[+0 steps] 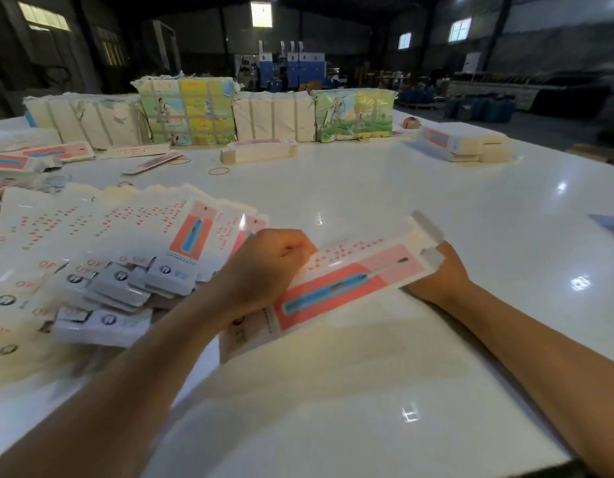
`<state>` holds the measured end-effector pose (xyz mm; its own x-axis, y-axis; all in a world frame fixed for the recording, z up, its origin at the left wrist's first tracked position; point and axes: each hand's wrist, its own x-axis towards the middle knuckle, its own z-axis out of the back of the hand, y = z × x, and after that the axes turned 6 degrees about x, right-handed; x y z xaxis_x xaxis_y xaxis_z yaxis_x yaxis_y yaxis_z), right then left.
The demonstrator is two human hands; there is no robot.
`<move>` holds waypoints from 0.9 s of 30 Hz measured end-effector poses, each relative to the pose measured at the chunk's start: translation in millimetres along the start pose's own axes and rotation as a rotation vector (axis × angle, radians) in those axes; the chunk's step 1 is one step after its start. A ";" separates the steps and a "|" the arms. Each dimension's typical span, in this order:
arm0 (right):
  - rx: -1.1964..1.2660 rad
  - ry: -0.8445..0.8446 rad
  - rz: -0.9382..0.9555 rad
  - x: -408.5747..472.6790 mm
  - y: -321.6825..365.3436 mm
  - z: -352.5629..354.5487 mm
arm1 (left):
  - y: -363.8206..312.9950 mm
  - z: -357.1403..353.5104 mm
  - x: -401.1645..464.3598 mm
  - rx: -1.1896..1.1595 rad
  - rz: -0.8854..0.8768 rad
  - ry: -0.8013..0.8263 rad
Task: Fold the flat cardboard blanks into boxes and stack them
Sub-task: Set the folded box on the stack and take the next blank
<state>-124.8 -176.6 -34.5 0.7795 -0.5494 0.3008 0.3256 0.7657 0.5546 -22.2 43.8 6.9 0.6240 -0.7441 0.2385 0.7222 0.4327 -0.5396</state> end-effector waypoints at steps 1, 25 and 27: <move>0.003 0.035 0.012 1.1 -1.9 0.5 | 6.9 -4.8 -5.2 0.020 -0.006 0.014; 1.131 0.442 -0.138 -4.5 6.4 6.2 | 6.1 -33.7 -10.3 0.629 -0.122 -0.118; 1.155 0.437 -0.122 -5.1 8.2 4.8 | 5.6 -32.9 -8.9 0.552 -0.082 -0.122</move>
<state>-128.7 -169.2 -27.8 0.9624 -0.2689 0.0382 -0.0803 -0.1473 0.9858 -33.5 36.1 -24.8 0.5658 -0.7364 0.3708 0.7980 0.6022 -0.0218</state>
